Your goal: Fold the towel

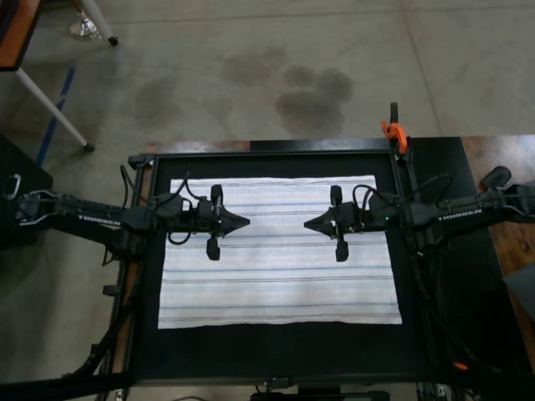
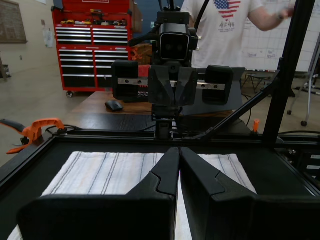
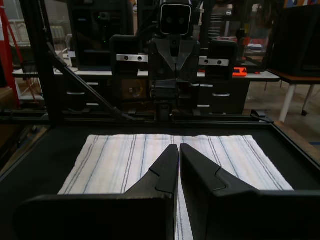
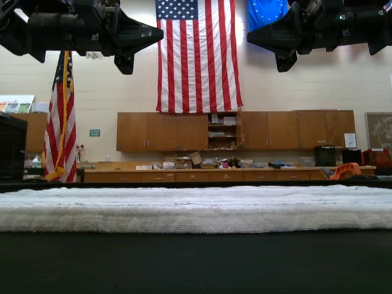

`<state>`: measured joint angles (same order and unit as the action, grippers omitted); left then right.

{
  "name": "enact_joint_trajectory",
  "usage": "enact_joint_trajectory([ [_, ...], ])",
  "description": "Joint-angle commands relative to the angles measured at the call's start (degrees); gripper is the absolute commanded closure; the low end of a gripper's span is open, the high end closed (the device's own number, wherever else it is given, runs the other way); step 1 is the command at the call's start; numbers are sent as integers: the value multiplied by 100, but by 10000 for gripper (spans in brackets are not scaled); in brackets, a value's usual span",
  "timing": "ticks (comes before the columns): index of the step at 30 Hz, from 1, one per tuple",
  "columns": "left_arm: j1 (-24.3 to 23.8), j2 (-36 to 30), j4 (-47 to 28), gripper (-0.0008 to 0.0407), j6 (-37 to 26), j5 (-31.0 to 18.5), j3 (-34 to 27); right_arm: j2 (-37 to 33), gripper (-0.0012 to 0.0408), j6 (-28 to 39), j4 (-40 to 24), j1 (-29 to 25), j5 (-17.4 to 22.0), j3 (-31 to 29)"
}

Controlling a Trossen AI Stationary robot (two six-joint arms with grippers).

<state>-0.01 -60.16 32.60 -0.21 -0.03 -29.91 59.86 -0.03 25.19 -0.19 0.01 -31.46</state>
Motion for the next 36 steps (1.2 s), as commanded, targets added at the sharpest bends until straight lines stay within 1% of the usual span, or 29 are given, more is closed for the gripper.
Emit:
enact_joint_trajectory([
  [1, 0, -2, 2, 399, 2, 0, 0, 2, 395, 2, 4, 2, 0, 2],
  [7, 0, -2, 2, 399, 2, 0, 0, 2, 395, 7, -79, 2, 4, 2],
  [9, 0, -2, 2, 399, 2, 0, 0, 2, 395, 157, -208, 2, 20, 2],
  [11, 0, -2, 0, 399, 2, 0, 0, 2, 395, 372, -470, 2, 177, 2],
  [12, 0, -2, 2, 399, 2, 0, 0, 2, 395, 476, -634, 2, 341, 2],
  [14, 0, -2, 2, 399, 2, 0, 0, 2, 395, 728, -1012, 2, 870, 2],
  [15, 0, -2, 0, 399, 2, 2, 0, 2, 395, 898, -1207, 2, 1226, 2],
  [19, 0, -2, 0, 399, 2, 0, 0, 2, 395, 1827, -1956, -39, 3018, 2],
  [20, 0, -2, 2, 399, 2, 0, 0, 2, 395, 2149, -2164, -81, 3373, 2],
  [21, 0, -2, 2, 399, 2, 0, 0, 2, 395, 2468, -2400, -140, 3646, 2],
  [22, 0, -2, 7, 399, 2, 0, 0, 2, 395, 2793, -2651, -214, 3807, 2],
  [23, 0, -2, 9, 399, 2, 2, 0, 2, 395, 3121, -2918, -306, 3886, 2],
  [26, 0, -2, 9, 399, 4, 0, 0, 2, 394, 3995, -3781, -605, 3908, 2],
  [29, 0, -2, 2, 399, 2, 0, 0, 2, 382, 4529, -4535, -826, 3906, 2],
  [32, 0, -2, 2, 399, 2, 0, 0, 2, 352, 4999, -5158, -1058, 3904, 2],
  [36, 0, -2, 4, 399, 2, 0, 0, 2, 286, 5635, -5851, -1397, 3901, 4],
])
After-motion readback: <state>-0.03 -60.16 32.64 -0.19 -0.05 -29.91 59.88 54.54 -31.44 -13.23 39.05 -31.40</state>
